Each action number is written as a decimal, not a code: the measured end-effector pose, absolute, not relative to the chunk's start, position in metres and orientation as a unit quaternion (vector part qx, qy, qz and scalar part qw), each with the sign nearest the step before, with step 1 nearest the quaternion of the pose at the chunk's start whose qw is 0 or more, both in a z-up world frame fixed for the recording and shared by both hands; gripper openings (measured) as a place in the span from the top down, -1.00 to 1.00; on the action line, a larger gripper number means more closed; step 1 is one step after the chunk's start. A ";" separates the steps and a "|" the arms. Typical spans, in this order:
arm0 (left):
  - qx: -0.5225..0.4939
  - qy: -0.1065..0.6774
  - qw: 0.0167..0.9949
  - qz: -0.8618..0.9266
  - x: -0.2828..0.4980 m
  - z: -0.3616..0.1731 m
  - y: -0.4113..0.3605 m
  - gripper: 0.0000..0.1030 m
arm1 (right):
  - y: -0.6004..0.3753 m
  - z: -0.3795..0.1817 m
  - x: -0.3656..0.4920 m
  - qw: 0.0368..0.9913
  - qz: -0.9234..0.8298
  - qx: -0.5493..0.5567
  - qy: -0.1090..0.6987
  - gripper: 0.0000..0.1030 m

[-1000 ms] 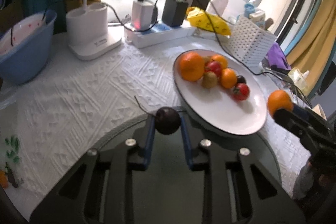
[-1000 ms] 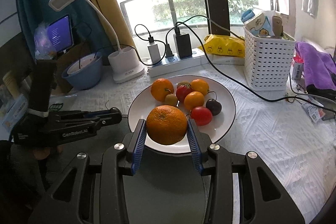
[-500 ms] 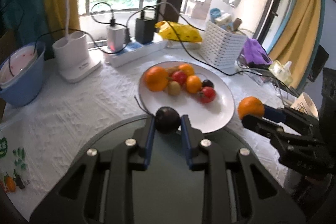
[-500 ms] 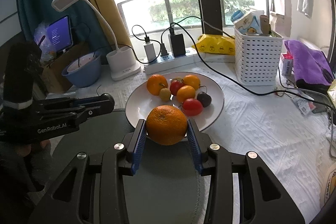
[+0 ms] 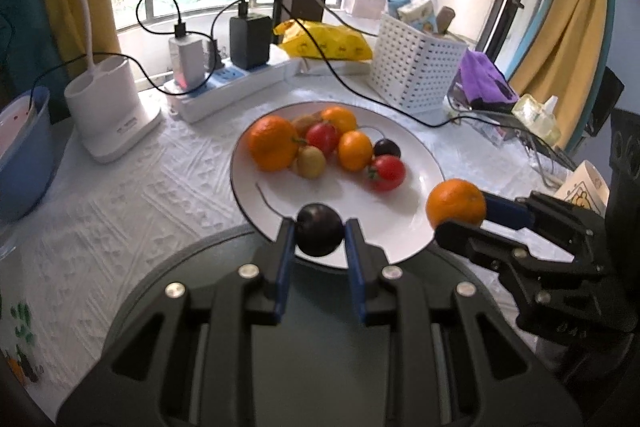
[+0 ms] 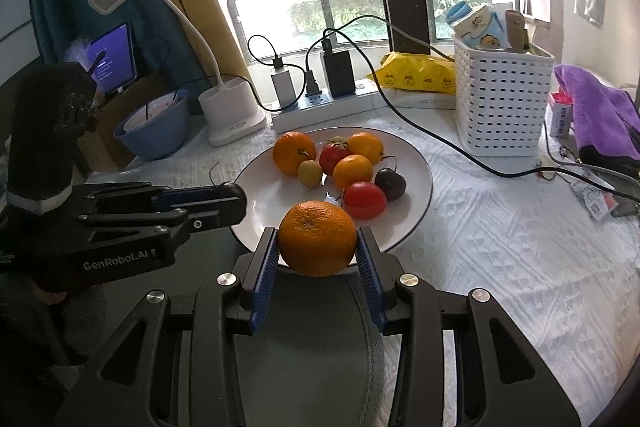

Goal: Organize fruits

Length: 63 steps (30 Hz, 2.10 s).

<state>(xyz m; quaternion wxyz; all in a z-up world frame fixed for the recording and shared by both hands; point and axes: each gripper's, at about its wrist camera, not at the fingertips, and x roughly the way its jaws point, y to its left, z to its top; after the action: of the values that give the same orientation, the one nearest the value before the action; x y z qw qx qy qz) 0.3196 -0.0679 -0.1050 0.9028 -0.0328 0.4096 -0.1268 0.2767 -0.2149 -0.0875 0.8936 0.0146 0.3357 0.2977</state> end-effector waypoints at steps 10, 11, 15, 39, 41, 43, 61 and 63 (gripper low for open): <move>-0.045 0.425 0.896 -0.123 0.324 -0.109 -0.064 0.34 | -0.208 -0.090 0.281 0.890 0.301 0.008 0.343 0.19; -0.047 0.425 0.895 -0.123 0.323 -0.109 -0.063 0.28 | -0.208 -0.090 0.280 0.890 0.299 0.007 0.343 0.19; -0.058 0.421 0.897 -0.124 0.316 -0.105 -0.058 0.14 | -0.207 -0.086 0.277 0.893 0.294 0.006 0.340 0.19; -0.075 0.385 0.913 -0.112 0.282 -0.087 -0.023 0.13 | -0.182 -0.076 0.277 0.900 0.278 -0.014 0.336 -0.11; -0.074 0.383 0.914 -0.112 0.280 -0.086 -0.021 0.13 | -0.181 -0.075 0.273 0.900 0.277 -0.016 0.337 -0.11; -0.074 0.379 0.915 -0.113 0.275 -0.084 -0.019 0.13 | -0.181 -0.074 0.270 0.900 0.275 -0.018 0.338 -0.11; -0.068 0.338 0.932 -0.112 0.215 -0.061 -0.006 0.10 | -0.169 -0.054 0.210 0.908 0.274 -0.037 0.315 -0.11; -0.067 0.335 0.933 -0.112 0.209 -0.060 -0.005 0.10 | -0.170 -0.053 0.203 0.909 0.273 -0.037 0.313 -0.11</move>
<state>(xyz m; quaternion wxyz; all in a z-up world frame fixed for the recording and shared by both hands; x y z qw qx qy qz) 0.2090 -0.0050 -0.0600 0.9330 -0.0670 0.3352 -0.1124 0.2030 -0.1696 -0.0527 0.9088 -0.0371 0.3133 0.2731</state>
